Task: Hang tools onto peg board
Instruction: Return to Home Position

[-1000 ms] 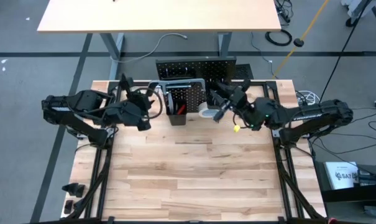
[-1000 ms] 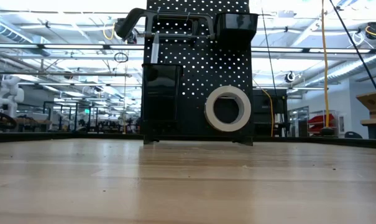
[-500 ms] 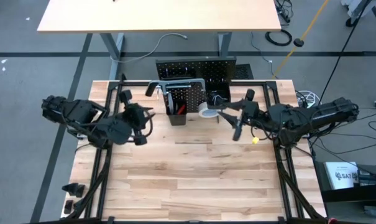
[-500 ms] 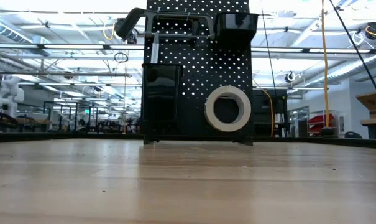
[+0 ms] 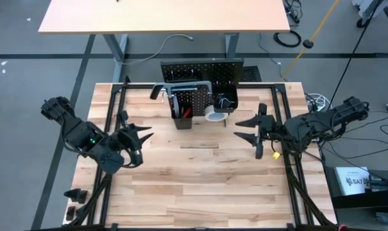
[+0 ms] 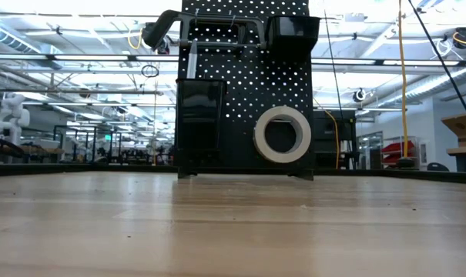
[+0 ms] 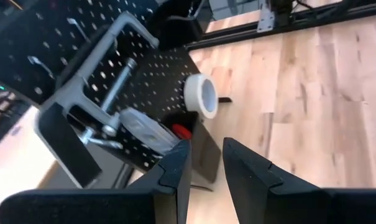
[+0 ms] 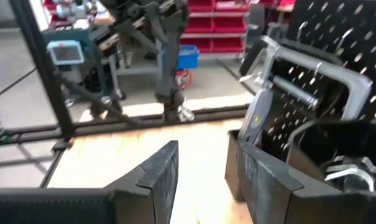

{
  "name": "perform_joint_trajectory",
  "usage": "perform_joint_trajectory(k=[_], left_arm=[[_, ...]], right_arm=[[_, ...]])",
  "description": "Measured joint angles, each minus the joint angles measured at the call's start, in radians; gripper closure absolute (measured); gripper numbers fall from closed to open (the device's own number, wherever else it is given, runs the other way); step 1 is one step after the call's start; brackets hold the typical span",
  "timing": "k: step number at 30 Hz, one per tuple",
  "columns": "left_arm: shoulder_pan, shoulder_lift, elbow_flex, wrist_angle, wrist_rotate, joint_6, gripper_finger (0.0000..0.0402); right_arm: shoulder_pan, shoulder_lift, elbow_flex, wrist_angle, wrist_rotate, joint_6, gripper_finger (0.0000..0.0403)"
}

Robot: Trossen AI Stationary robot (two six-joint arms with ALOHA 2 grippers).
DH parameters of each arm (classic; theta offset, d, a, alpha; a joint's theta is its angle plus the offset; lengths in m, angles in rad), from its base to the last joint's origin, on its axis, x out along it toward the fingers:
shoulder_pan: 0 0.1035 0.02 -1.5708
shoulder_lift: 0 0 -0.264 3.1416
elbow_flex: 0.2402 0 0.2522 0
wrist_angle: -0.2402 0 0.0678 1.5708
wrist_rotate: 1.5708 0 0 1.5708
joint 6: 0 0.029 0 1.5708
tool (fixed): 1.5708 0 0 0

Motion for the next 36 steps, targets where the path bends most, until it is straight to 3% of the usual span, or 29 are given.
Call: perform_joint_trajectory(k=[14,21,29,36], left_arm=[[-0.078,-0.245,-0.506,0.500,-0.012,0.028,0.0305],[-0.082,-0.335,-0.689,0.689,-0.014,0.030,0.0305],[-0.081,-0.421,-0.858,0.924,0.022,0.121,0.0305],[-0.025,-0.514,-0.928,1.005,0.077,0.196,0.0304]], right_arm=[[0.138,-0.007,-0.011,-0.271,0.017,0.171,0.0250],[0.167,-0.091,-0.225,-0.093,0.026,0.165,0.0250],[0.149,-0.231,-0.508,0.235,-0.052,0.136,0.0250],[0.103,-0.332,-0.596,0.262,-0.052,0.137,0.0250]])
